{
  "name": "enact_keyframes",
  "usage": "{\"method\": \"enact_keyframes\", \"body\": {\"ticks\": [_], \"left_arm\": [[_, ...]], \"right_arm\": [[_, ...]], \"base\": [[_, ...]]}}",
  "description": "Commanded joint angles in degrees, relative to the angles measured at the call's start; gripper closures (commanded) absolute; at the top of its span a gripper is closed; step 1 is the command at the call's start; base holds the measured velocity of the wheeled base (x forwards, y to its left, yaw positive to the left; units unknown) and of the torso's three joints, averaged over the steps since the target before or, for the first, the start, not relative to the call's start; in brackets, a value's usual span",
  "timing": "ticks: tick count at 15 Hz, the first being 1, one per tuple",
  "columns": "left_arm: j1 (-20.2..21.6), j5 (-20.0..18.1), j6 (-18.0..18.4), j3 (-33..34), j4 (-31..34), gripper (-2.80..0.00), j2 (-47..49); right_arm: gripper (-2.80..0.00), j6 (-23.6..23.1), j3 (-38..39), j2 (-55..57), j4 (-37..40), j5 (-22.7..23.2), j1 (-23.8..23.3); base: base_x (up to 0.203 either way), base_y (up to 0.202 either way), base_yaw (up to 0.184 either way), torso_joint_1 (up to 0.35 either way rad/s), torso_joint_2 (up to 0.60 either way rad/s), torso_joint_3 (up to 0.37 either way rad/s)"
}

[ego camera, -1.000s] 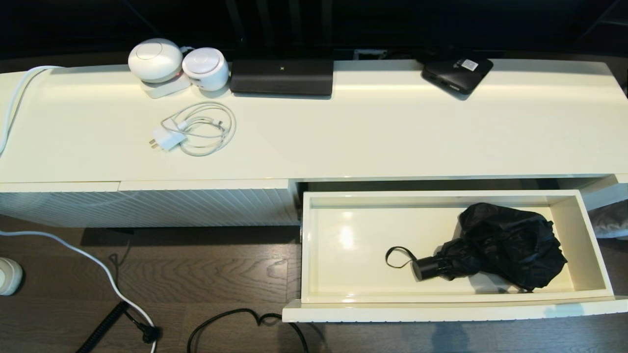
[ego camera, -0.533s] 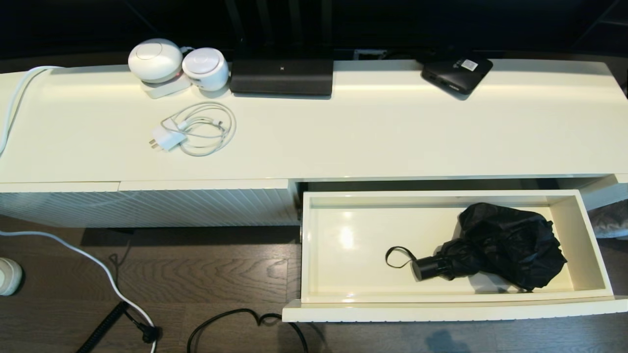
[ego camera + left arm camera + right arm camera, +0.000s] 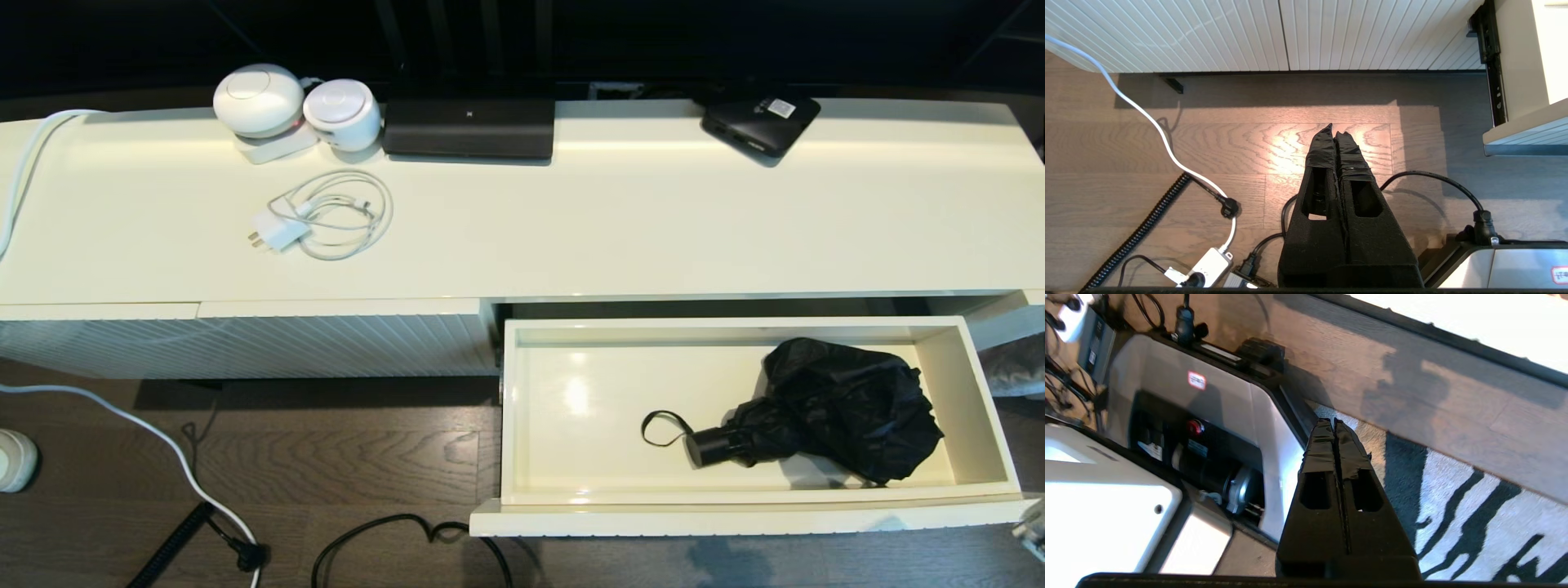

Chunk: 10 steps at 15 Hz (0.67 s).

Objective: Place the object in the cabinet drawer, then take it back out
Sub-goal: Close the drawer

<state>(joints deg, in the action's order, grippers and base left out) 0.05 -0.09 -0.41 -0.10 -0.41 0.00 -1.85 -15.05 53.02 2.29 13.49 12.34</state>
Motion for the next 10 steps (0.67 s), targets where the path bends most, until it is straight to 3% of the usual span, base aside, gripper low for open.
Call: {"method": "enact_keyframes", "body": {"ticks": [1, 3, 6, 10], "left_arm": [[0.0, 0.0, 0.0, 0.0, 0.0, 0.0, 0.0], [0.0, 0.0, 0.0, 0.0, 0.0, 0.0, 0.0], [0.0, 0.0, 0.0, 0.0, 0.0, 0.0, 0.0], [0.0, 0.0, 0.0, 0.0, 0.0, 0.0, 0.0]], "right_arm": [[0.0, -0.7, 1.6, 5.3, -2.5, 0.1, 0.4], [0.0, -1.1, 1.3, 8.0, -4.1, 0.1, 0.5], [0.0, -1.4, 1.6, 13.1, -14.3, 0.1, 0.6], [0.0, -4.4, 1.2, 18.2, -20.7, -0.2, 0.8]], "base": [[0.0, 0.0, 0.0, 0.0, 0.0, 0.0], [0.0, 0.0, 0.0, 0.0, 0.0, 0.0], [0.0, 0.0, 0.0, 0.0, 0.0, 0.0], [0.0, 0.0, 0.0, 0.0, 0.0, 0.0]]}}
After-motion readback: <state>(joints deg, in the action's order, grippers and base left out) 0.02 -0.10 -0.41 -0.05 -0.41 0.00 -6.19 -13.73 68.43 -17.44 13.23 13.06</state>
